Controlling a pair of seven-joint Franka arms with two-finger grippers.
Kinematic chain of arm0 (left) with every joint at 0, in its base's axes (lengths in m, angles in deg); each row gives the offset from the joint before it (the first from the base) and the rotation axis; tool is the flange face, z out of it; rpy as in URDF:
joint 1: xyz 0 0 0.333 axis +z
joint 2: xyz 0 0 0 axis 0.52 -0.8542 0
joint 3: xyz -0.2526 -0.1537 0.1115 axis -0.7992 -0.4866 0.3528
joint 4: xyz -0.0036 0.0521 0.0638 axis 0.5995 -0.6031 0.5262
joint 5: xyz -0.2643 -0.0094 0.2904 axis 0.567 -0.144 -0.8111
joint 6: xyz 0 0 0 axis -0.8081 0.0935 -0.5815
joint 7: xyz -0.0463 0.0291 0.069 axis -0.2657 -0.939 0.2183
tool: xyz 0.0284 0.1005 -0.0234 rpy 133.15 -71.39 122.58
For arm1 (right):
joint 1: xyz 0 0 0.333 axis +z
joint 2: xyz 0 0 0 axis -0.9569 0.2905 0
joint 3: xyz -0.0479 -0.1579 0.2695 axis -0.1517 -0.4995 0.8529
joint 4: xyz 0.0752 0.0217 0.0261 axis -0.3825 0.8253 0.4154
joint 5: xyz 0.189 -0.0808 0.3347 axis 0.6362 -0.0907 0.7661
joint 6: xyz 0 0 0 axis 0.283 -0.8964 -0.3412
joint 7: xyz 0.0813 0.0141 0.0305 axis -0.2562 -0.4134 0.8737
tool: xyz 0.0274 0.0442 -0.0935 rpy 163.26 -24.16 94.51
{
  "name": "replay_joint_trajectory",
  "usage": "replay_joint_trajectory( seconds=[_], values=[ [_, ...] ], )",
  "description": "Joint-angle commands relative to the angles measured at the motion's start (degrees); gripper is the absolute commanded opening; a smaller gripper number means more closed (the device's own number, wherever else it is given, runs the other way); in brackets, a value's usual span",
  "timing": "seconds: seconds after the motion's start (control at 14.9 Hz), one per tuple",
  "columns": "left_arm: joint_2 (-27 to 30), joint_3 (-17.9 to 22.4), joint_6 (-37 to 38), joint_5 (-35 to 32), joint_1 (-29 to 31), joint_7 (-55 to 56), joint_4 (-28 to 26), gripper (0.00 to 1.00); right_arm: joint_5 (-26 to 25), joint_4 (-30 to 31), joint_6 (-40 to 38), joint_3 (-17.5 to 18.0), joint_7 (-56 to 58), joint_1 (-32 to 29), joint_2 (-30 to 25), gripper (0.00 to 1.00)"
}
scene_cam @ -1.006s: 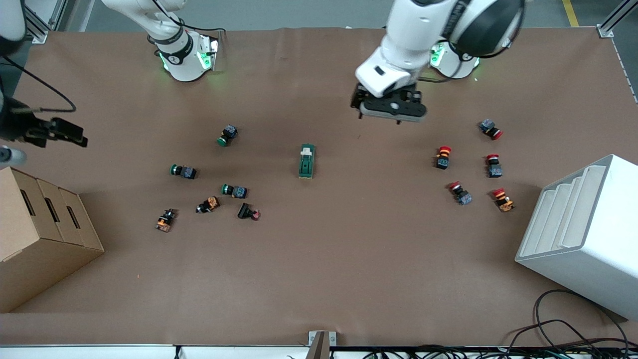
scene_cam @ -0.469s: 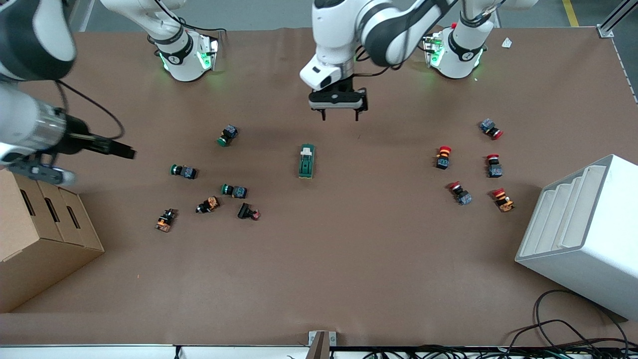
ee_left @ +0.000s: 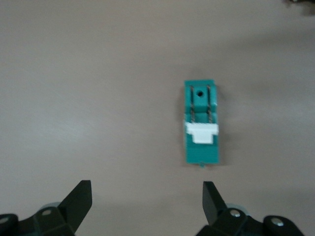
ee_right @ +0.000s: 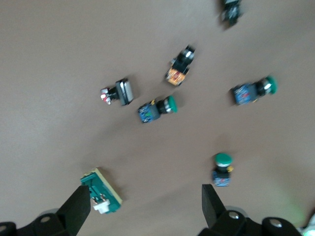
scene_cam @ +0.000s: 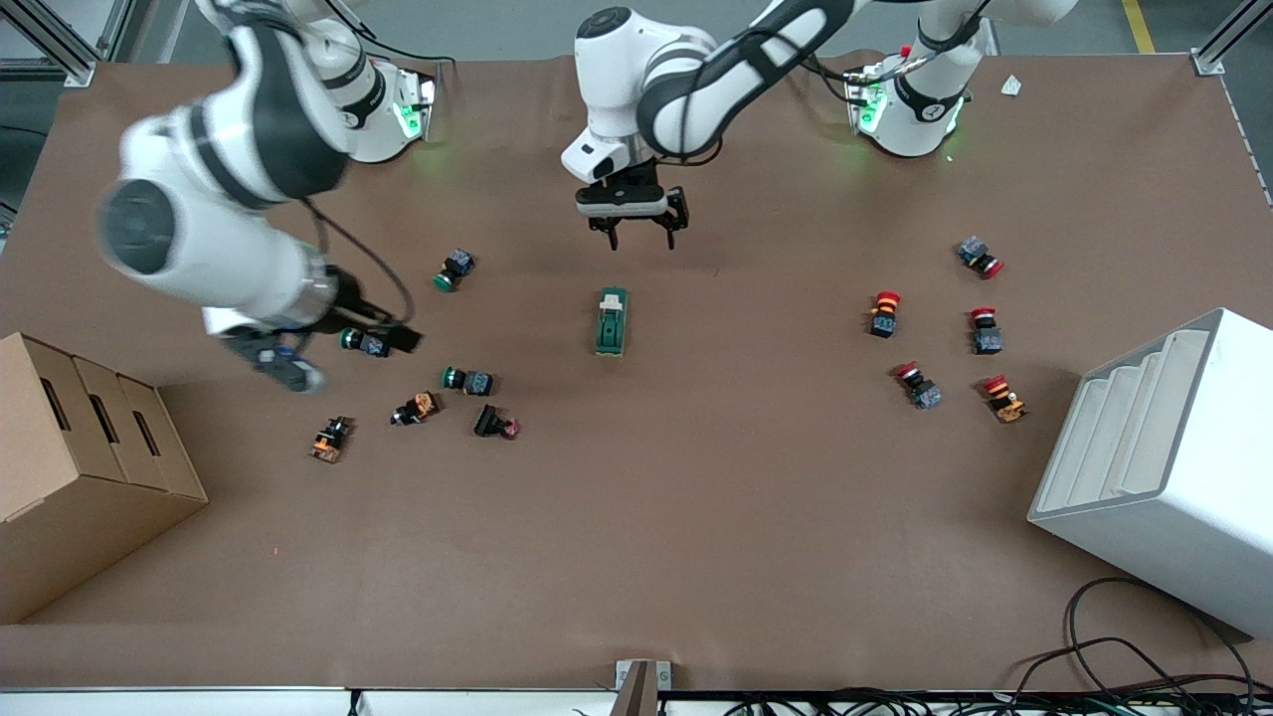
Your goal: Close load switch with both arms
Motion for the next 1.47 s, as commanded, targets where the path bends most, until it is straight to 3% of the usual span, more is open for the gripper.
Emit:
replay_joint_trajectory(
  seconds=[0.0,0.27,0.47,0.94,1.41],
  values=[
    [-6.77,0.05,0.27,-10.15,-2.91,10.25,2.83,0.98,1.55,0.81,4.68,-0.48,-5.91,4.65,3.90,1.00],
    [-12.40,0.40,0.27,-24.22,-5.29,22.48,2.74,0.96,10.07,0.81,10.05,-0.56,-6.89,6.77,8.30,1.00],
    [-14.52,1.71,0.88,-32.23,-7.04,27.15,2.74,0.96,10.17,0.81,14.52,-0.56,-11.88,9.93,11.02,1.00],
    [-14.69,11.73,3.52,-40.76,-17.94,43.22,2.22,0.95,10.17,5.81,23.75,-0.65,-22.53,18.02,12.79,1.00],
    [-17.50,12.79,7.02,-47.25,-19.62,49.55,0.99,0.95,10.17,11.97,36.15,-0.56,-24.73,22.33,14.54,1.00]
  ],
)
